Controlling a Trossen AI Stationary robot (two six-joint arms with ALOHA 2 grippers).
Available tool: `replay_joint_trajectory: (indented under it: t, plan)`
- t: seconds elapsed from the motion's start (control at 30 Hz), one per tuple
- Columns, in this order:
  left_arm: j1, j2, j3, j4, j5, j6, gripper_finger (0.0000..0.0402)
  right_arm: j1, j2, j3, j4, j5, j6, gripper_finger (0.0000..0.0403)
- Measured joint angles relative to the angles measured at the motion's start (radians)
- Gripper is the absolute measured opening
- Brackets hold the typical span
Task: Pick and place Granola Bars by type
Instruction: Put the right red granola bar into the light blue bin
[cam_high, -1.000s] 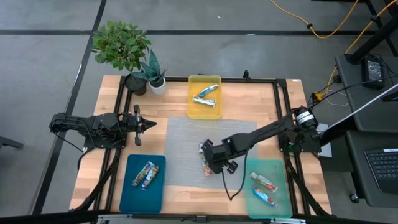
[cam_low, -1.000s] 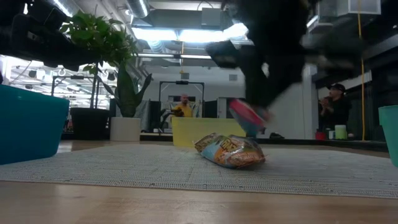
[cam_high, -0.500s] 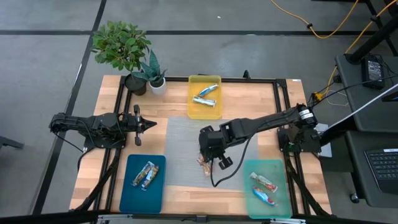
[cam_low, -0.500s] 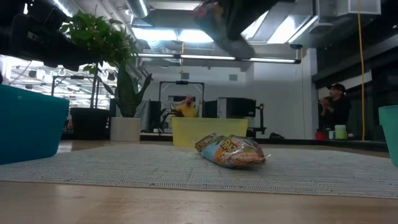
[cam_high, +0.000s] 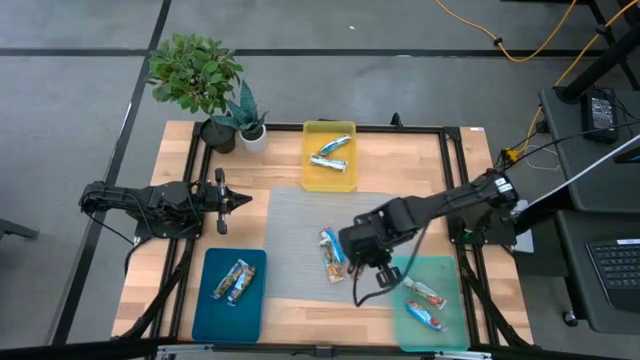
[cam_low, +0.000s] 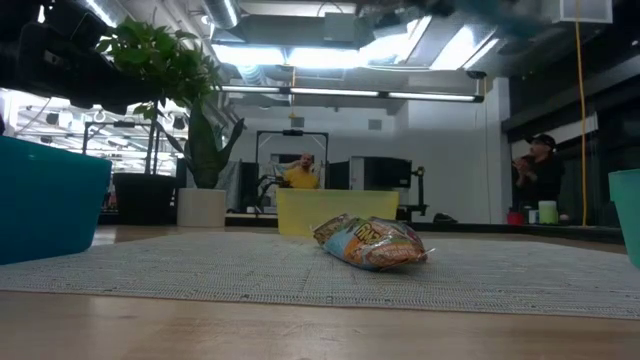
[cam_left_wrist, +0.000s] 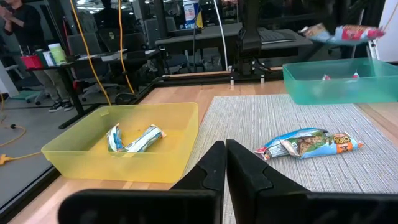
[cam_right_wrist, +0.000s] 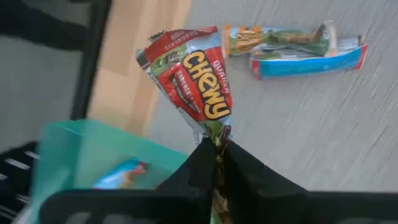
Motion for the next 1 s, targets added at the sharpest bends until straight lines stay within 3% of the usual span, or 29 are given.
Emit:
replay_joint_trajectory:
  t: [0.27,0.43,0.63,0.8,1.0]
  plan:
    - [0.0,0.0,0.0,0.0,0.0,0.0,0.0004,0.097,-0.125,0.0,-0.033,0.047,0.275,0.0025]
    - [0.0,0.0,0.0,0.0,0.0,0.0,0.0007,0.166,-0.23,0.0,-0.074,0.134,0.445,0.0017]
    - [0.0,0.0,0.0,0.001,0.0,0.0,0.0006,0.242,-0.349,0.0,-0.179,0.258,0.697,0.0035]
    - [0.0,0.0,0.0,0.0,0.0,0.0,0.0005,0.283,-0.404,0.0,-0.202,0.322,0.798,0.0023]
    - [0.0,0.0,0.0,0.0,0.0,0.0,0.0008,0.315,-0.415,0.0,-0.24,0.323,0.896,0.0022]
